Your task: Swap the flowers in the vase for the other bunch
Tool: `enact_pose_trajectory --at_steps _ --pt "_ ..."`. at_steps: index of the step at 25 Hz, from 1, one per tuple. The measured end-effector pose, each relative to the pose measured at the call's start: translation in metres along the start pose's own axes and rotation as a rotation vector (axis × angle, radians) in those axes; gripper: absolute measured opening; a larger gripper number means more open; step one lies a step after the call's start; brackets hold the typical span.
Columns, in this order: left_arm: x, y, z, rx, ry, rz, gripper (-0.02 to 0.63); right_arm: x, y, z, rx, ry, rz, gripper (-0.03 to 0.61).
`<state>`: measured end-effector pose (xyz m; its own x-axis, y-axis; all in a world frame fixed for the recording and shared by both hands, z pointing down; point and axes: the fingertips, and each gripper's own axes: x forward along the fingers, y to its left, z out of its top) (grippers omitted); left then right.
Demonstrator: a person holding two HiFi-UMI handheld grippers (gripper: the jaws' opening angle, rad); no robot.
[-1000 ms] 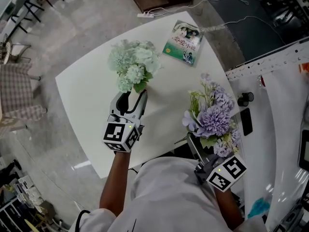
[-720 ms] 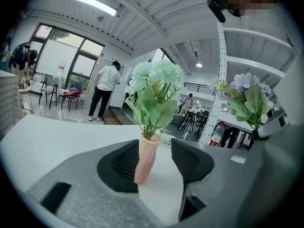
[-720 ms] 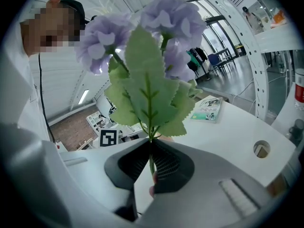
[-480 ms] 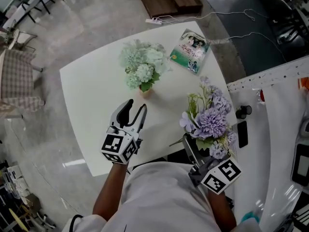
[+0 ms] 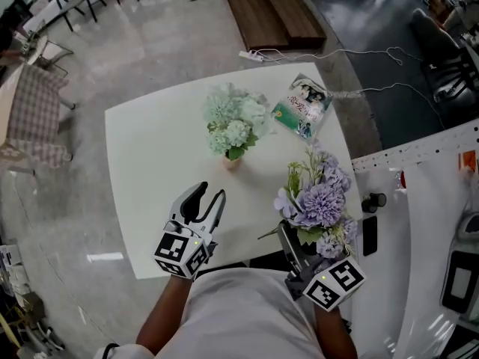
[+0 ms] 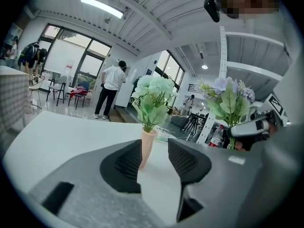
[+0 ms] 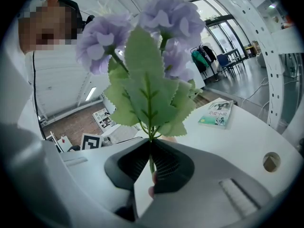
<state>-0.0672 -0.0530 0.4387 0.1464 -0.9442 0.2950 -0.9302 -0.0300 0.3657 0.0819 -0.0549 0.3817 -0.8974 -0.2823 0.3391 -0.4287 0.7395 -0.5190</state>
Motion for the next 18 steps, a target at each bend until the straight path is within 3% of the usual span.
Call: enact_pose_trajectory --at_steps 15,18 --pt "-0.021 -0.015 0.008 0.014 -0.028 -0.013 -0.003 0.009 -0.008 0.021 -0.069 -0.015 0.016 0.021" --pt "-0.022 -0.015 0.009 0.011 -0.026 -0.016 -0.003 0.013 -0.009 0.028 -0.081 -0.022 0.029 0.021"
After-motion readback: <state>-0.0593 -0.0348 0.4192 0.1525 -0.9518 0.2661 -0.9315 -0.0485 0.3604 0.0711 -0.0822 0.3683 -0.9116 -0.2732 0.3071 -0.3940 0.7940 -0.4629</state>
